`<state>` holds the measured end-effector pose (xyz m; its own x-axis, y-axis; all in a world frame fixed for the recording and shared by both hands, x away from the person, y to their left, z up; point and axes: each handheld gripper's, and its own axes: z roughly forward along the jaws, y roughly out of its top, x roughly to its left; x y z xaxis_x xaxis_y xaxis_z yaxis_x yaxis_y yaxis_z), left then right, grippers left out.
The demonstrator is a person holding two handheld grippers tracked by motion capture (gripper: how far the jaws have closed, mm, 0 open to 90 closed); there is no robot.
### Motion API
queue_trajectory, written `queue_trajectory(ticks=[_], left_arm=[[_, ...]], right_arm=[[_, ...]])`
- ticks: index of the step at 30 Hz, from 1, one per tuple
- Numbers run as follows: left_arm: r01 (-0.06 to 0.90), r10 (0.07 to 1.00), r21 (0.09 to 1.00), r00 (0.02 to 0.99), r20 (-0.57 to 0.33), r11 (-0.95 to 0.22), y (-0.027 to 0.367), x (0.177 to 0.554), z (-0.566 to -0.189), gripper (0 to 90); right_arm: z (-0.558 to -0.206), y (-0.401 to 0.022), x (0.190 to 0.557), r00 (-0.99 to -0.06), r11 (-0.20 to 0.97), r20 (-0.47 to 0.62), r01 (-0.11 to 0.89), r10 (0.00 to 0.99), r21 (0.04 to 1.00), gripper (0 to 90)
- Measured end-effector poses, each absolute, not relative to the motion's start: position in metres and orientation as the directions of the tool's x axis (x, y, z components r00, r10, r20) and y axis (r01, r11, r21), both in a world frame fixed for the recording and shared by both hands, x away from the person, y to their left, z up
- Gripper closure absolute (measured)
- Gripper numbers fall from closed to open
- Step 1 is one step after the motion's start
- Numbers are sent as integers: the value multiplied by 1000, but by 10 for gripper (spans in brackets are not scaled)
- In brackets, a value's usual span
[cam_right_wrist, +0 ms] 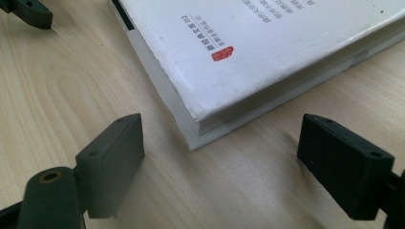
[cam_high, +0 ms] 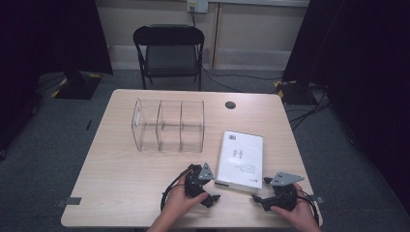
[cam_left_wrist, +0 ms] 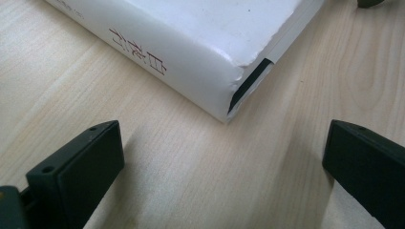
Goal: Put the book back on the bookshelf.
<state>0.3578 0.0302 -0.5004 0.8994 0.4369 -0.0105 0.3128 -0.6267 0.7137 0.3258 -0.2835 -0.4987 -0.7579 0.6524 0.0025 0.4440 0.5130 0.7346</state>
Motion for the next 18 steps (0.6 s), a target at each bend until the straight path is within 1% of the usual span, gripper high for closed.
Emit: queue_trajectory(ticks=[6, 9, 10, 12, 15, 17, 18], left_arm=[[325, 458, 712, 889, -7, -622, 25, 360, -500, 0], [321, 450, 707, 893, -4, -631, 24, 362, -500, 0], [329, 452, 696, 892, -6, -639, 21, 363, -498, 0], [331, 452, 689, 892, -7, -644, 17, 366, -498, 0], [330, 450, 688, 893, -7, -646, 9, 369, -497, 0], [330, 448, 686, 894, -7, -648, 4, 370, -497, 0], [326, 443, 685, 897, -6, -651, 2, 370, -497, 0]], right_arm=[[-499, -278, 325, -735, 497, 2, 461, 678, 735, 161], [-499, -277, 325, -735, 496, 2, 460, 678, 736, 186], [-498, -277, 326, -728, 483, 3, 458, 685, 746, 280], [-498, -279, 326, -724, 474, 4, 457, 690, 753, 340], [-497, -280, 328, -722, 472, 7, 459, 692, 753, 405], [-496, -277, 328, -739, 484, 7, 448, 673, 751, 480], [-495, -275, 327, -738, 486, 5, 449, 675, 750, 488]])
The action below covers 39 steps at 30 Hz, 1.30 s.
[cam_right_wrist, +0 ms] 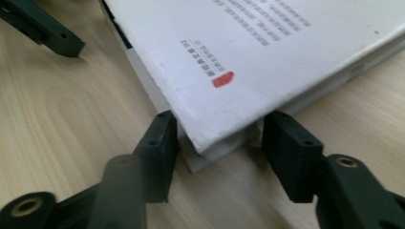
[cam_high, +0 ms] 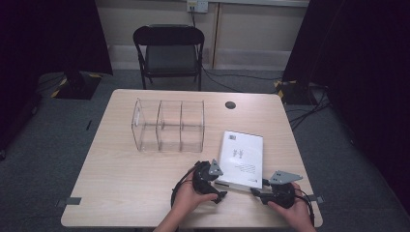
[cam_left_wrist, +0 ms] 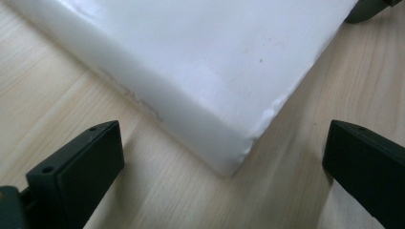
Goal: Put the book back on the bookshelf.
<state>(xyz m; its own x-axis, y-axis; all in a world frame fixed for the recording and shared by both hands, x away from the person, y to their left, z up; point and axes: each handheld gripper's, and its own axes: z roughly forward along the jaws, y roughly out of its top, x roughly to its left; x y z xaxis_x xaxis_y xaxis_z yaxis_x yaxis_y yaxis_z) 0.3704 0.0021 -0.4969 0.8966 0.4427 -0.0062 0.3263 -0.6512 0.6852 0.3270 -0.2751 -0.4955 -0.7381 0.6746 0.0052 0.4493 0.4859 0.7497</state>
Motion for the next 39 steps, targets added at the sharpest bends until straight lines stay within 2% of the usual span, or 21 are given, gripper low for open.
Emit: queue_trajectory(ticks=[7, 11, 13, 14, 15, 16, 17, 21, 29, 32, 34, 36, 39], left_arm=[[322, 420, 653, 907, -6, -686, -5, 373, -493, 25], [320, 419, 658, 908, -7, -682, -4, 373, -493, 30], [328, 426, 660, 905, -13, -676, -2, 372, -491, 97], [322, 425, 658, 905, -4, -681, 1, 373, -489, 97], [324, 437, 661, 899, 7, -677, 4, 373, -488, 176], [332, 453, 663, 892, 11, -671, 6, 373, -487, 196], [334, 449, 650, 894, 12, -682, 8, 374, -485, 156], [295, 428, 656, 902, 47, -695, 7, 374, -475, 162], [153, 306, 587, 937, 170, -795, -20, 380, -447, 160], [137, 282, 578, 945, 169, -805, -31, 383, -447, 168], [145, 289, 583, 944, 161, -800, -37, 384, -450, 161], [108, 268, 570, 941, 205, -815, -42, 384, -450, 151], [108, 280, 579, 935, 215, -808, -49, 383, -450, 152]], right_arm=[[-490, -275, 329, -720, 462, 51, 496, 692, 736, 533], [-488, -275, 328, -726, 468, 30, 474, 687, 746, 536], [-485, -275, 326, -725, 462, 25, 465, 689, 755, 552], [-484, -276, 325, -727, 463, 21, 460, 686, 758, 566], [-483, -277, 324, -729, 464, 20, 456, 684, 760, 583], [-483, -278, 324, -730, 456, 27, 454, 683, 766, 599], [-482, -280, 323, -732, 446, 35, 451, 680, 773, 611], [-477, -280, 323, -729, 424, 43, 444, 683, 789, 614], [-471, -280, 323, -737, 429, 22, 417, 675, 801, 618], [-472, -280, 322, -738, 431, 19, 414, 674, 802, 625], [-471, -280, 323, -742, 437, 14, 410, 670, 801, 626], [-470, -280, 323, -742, 428, 19, 407, 671, 807, 626], [-469, -280, 323, -742, 423, 20, 404, 670, 811, 626]])
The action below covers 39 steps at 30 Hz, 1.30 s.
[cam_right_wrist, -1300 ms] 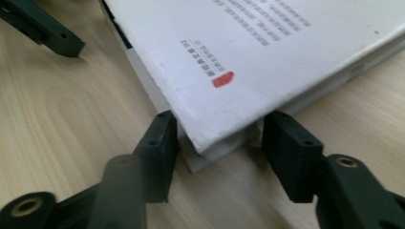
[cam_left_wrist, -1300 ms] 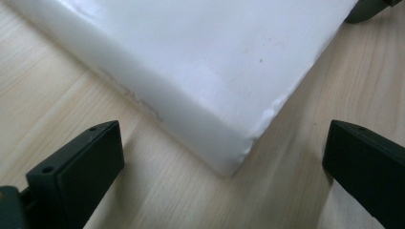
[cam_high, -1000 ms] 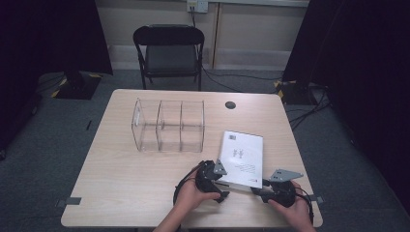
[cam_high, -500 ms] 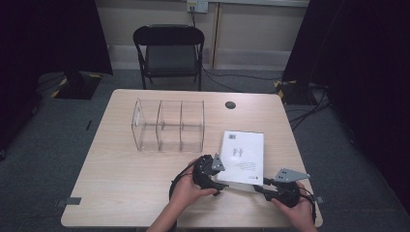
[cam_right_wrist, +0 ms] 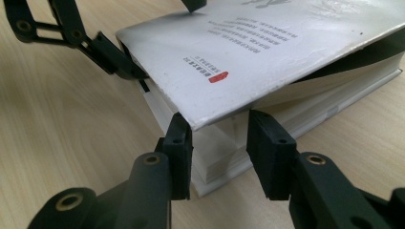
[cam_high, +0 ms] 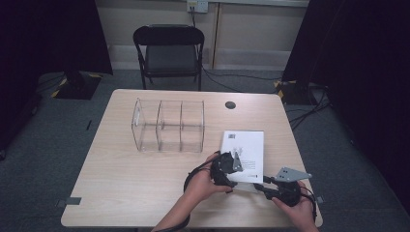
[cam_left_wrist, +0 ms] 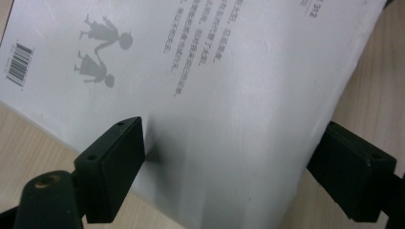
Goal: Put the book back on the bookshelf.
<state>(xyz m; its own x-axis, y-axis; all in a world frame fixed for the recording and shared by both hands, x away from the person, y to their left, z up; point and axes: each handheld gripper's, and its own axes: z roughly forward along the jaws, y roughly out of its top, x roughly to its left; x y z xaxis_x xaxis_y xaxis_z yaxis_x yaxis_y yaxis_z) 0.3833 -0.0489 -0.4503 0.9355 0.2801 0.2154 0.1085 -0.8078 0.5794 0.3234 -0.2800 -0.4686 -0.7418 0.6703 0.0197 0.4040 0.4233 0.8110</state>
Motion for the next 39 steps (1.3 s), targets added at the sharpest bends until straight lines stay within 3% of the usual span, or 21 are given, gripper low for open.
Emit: queue_trajectory(ticks=[4, 10, 19, 23, 29, 39], left_arm=[[95, 275, 585, 934, 228, -806, -55, 384, -450, 146], [77, 274, 580, 926, 260, -811, -65, 384, -453, 65], [41, 262, 592, 919, 293, -805, -62, 381, -449, 181], [13, 250, 588, 913, 322, -809, -59, 380, -449, 259], [25, 268, 604, 910, 317, -797, -55, 380, -450, 265], [22, 252, 596, 919, 305, -803, -57, 382, -449, 250]], right_arm=[[-467, -280, 324, -742, 418, 18, 398, 670, 817, 626], [-463, -279, 325, -745, 414, 21, 394, 667, 820, 627], [-463, -281, 327, -748, 397, 46, 402, 662, 825, 624], [-466, -278, 328, -755, 410, 39, 398, 654, 821, 534], [-471, -273, 329, -753, 464, -17, 387, 657, 797, 522], [-469, -278, 334, -722, 429, -11, 398, 691, 811, 575]])
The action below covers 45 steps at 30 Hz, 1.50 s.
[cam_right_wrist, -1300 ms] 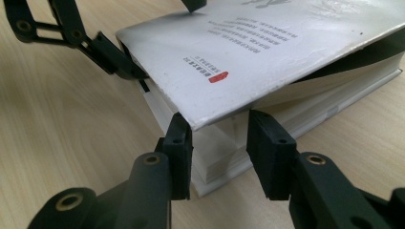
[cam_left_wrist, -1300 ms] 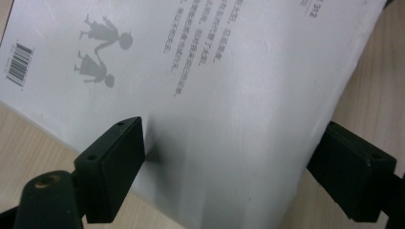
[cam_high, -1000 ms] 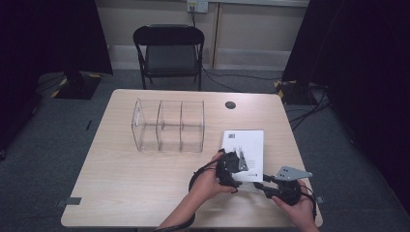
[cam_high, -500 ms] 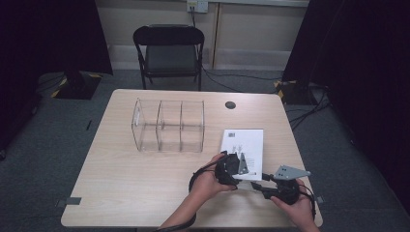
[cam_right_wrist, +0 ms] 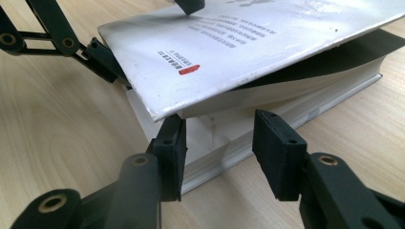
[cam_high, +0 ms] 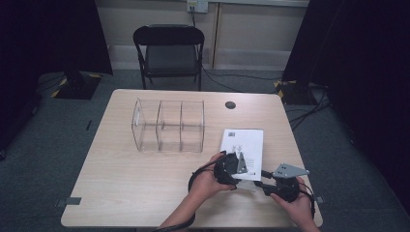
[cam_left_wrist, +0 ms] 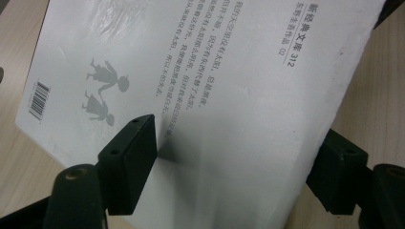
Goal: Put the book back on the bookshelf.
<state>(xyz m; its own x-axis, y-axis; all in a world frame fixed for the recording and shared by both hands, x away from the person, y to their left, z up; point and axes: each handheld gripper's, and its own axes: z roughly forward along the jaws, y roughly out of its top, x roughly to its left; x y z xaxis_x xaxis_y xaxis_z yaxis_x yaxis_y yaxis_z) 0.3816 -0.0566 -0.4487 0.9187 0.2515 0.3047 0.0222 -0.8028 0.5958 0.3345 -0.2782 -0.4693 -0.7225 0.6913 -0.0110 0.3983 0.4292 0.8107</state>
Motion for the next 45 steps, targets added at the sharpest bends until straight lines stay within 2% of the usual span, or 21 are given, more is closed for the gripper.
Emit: queue_trajectory(ticks=[6, 12, 13, 16, 19, 21, 28, 36, 45], left_arm=[[20, 250, 604, 921, 299, -797, -62, 384, -449, 148], [-14, 225, 595, 918, 325, -804, -68, 388, -449, 111], [-33, 216, 579, 910, 355, -815, -70, 388, -448, 170], [-89, 164, 547, 904, 396, -832, -72, 383, -444, 254], [-114, 133, 518, 900, 416, -847, -75, 379, -441, 335], [-116, 123, 513, 904, 409, -850, -74, 380, -437, 351], [-102, 113, 503, 919, 378, -858, -75, 385, -423, 398], [-68, 113, 496, 939, 326, -866, -77, 396, -406, 423], [-39, 108, 470, 953, 283, -882, -81, 406, -390, 438]], right_arm=[[-465, -277, 333, -725, 397, 4, 383, 689, 834, 577], [-463, -278, 334, -725, 380, 24, 388, 689, 839, 577], [-463, -278, 334, -726, 382, 23, 389, 688, 838, 577], [-464, -277, 334, -730, 392, 9, 377, 683, 839, 573], [-465, -277, 335, -751, 402, 12, 367, 661, 839, 466], [-466, -277, 335, -758, 425, -1, 365, 653, 829, 407], [-486, -283, 331, -799, 541, -34, 375, 601, 753, 293], [-493, -295, 332, -796, 564, -50, 382, 604, 732, 282], [-498, -302, 347, -774, 522, -17, 410, 633, 748, 243]])
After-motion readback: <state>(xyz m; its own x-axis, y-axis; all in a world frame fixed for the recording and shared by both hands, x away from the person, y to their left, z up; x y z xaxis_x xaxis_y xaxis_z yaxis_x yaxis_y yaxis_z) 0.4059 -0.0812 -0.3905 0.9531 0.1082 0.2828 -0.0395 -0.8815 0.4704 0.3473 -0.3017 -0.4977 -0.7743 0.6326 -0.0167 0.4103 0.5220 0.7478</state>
